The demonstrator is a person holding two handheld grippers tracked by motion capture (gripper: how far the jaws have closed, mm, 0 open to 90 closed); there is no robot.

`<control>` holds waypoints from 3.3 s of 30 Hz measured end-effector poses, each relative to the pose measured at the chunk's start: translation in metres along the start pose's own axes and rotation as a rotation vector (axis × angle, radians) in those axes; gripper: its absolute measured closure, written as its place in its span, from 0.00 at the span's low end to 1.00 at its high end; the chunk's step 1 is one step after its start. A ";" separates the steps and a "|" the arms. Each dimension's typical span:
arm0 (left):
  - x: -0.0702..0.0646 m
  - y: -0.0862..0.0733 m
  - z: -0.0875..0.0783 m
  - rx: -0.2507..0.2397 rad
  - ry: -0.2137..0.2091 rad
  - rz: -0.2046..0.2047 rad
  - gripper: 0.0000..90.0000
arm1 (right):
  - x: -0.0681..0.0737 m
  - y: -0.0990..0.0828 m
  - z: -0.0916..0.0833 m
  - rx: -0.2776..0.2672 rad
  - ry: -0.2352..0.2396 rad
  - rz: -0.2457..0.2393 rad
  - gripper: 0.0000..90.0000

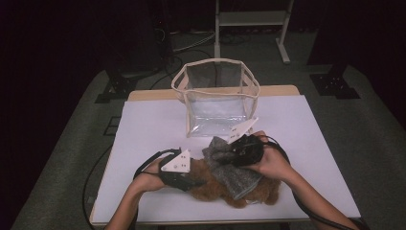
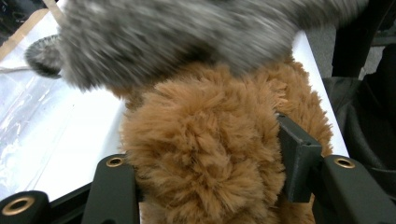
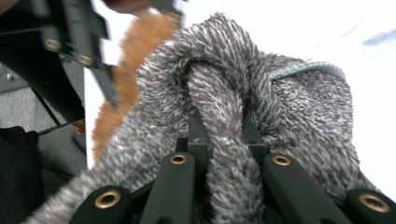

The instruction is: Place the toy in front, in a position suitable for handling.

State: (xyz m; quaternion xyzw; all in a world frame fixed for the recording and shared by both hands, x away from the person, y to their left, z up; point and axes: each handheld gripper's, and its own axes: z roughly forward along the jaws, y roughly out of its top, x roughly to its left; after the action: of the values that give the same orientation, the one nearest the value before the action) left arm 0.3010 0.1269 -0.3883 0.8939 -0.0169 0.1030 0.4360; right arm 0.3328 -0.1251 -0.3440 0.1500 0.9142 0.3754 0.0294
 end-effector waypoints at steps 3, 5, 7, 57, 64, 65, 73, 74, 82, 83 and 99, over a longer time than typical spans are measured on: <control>-0.001 0.001 0.000 0.007 0.003 0.017 0.49 | -0.014 -0.013 -0.014 -0.021 -0.022 0.064 0.88; -0.001 0.002 -0.001 0.013 0.009 0.035 0.49 | -0.016 -0.019 -0.019 -0.027 -0.018 0.082 0.88; -0.001 0.003 -0.001 0.018 0.026 0.054 0.49 | -0.013 -0.027 -0.021 -0.020 -0.014 0.083 0.88; -0.002 0.003 0.001 -0.024 -0.039 0.004 0.45 | 0.006 0.014 -0.004 -0.033 0.066 -0.013 0.88; -0.001 0.002 0.001 -0.030 -0.037 -0.011 0.44 | 0.001 -0.030 -0.033 -0.006 0.021 0.051 0.88; -0.001 0.003 0.001 -0.031 -0.035 -0.018 0.44 | 0.001 -0.038 -0.038 -0.009 0.015 0.081 0.88; -0.001 0.003 0.001 -0.027 -0.031 -0.020 0.44 | -0.026 -0.084 -0.074 -0.049 -0.074 0.198 0.88; 0.000 0.003 0.001 -0.024 -0.032 -0.016 0.44 | -0.031 -0.087 -0.076 -0.053 -0.087 0.216 0.88; 0.000 0.004 0.001 -0.022 -0.035 -0.012 0.44 | -0.059 -0.090 -0.074 -0.067 -0.095 0.282 0.87; -0.001 0.004 0.001 -0.021 -0.036 -0.010 0.44 | -0.061 -0.083 -0.069 -0.059 -0.098 0.273 0.87; 0.002 0.003 0.002 -0.026 -0.019 -0.036 0.42 | -0.053 -0.078 -0.066 -0.057 -0.073 0.254 0.88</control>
State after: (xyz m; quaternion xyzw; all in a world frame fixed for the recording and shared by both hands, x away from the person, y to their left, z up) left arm 0.3034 0.1235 -0.3863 0.8891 -0.0064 0.0864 0.4493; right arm 0.3533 -0.2379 -0.3541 0.2772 0.8752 0.3960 0.0188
